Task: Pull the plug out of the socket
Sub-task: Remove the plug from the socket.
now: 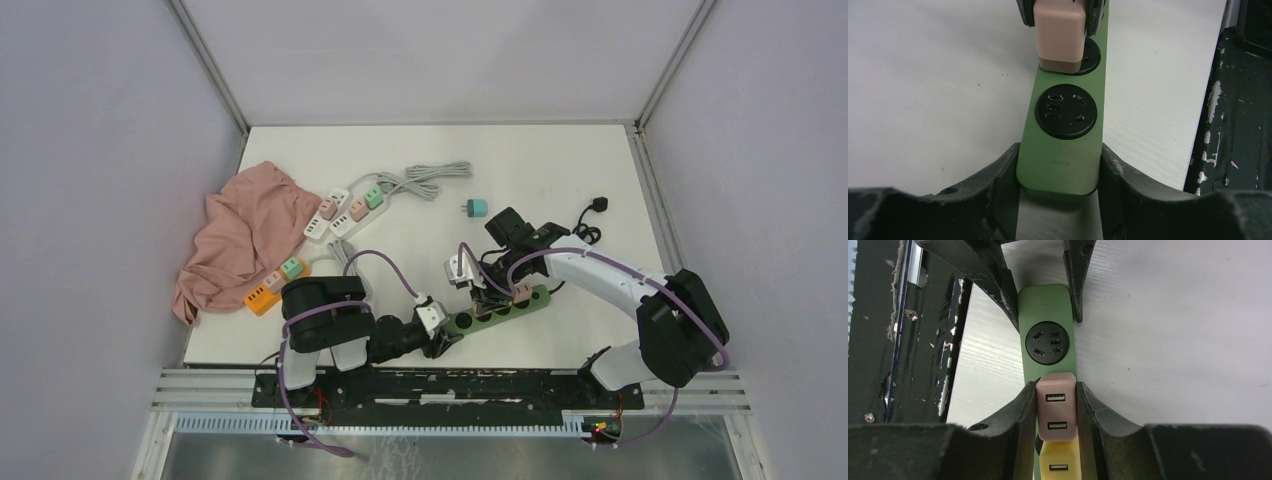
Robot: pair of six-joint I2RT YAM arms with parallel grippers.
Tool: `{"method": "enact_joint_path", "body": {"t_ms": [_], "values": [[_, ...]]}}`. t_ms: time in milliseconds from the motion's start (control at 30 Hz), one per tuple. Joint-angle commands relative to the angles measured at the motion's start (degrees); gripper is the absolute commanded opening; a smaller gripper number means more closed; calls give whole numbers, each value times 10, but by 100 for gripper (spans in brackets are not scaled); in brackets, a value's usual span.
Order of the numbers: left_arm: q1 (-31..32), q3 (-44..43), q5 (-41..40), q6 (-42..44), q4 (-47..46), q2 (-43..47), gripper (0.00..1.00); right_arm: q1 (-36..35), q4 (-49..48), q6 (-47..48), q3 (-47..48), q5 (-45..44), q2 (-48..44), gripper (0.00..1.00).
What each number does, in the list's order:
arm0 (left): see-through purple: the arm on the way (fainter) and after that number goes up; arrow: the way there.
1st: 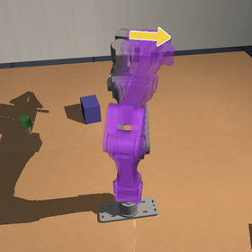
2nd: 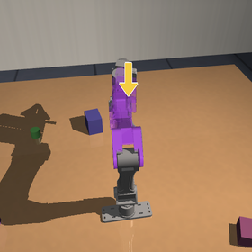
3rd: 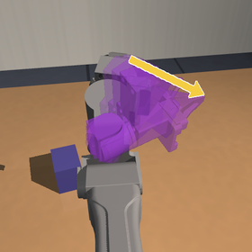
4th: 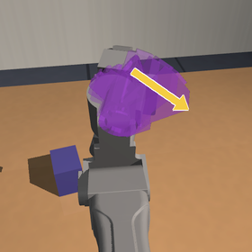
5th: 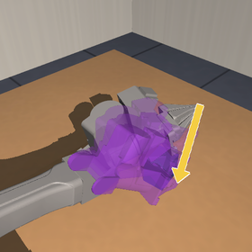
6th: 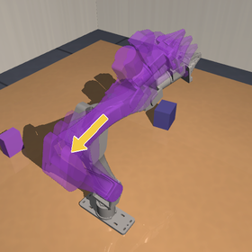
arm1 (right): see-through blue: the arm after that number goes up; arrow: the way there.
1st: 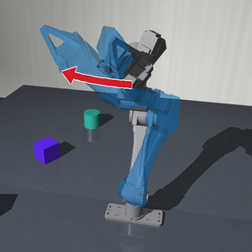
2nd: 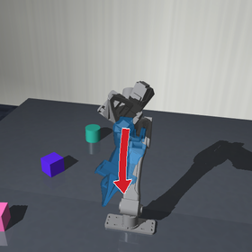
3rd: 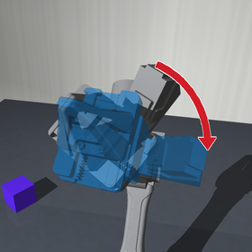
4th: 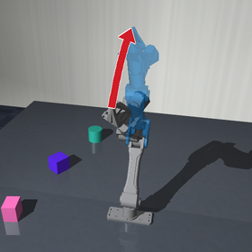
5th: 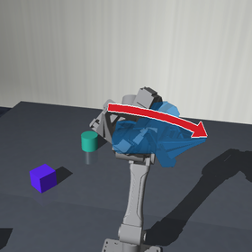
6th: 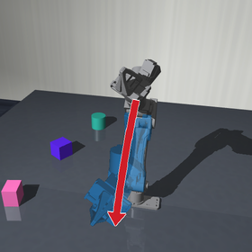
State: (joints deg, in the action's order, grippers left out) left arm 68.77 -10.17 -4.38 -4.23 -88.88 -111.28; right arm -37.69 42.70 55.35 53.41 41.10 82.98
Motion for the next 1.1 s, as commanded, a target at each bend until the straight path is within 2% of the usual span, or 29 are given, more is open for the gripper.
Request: {"method": "enact_joint_path", "body": {"t_ms": [0, 67, 200, 367, 433, 567, 733, 867, 1067], "values": [[-1, 4, 1, -23, -102, -34, 3, -44, -57, -106, 18, 132, -8, 0], [0, 3, 2, -23, -102, -35, 3, -36, -96, -162, 21, 117, -4, 0], [-1, 4, 2, -24, -102, -34, 3, -3, -105, -167, 18, 92, -8, 0], [0, 6, 2, -23, -102, -33, 3, 15, -39, -74, 15, 80, -24, 0], [0, 6, 3, -23, -102, -32, 3, 13, -7, -29, 13, 105, -24, 0], [0, 6, 4, -24, -102, -31, 3, -18, 23, 10, 14, 131, -18, 0], [0, 4, 8, -25, -102, -33, 3, -46, -32, -58, 16, 126, -9, 0], [-1, 0, 10, -26, -102, -38, 3, -47, -98, -133, 17, 75, -12, 0], [0, 3, 9, -28, -102, -38, 3, 3, -108, -141, 12, 64, -29, 0]]}}
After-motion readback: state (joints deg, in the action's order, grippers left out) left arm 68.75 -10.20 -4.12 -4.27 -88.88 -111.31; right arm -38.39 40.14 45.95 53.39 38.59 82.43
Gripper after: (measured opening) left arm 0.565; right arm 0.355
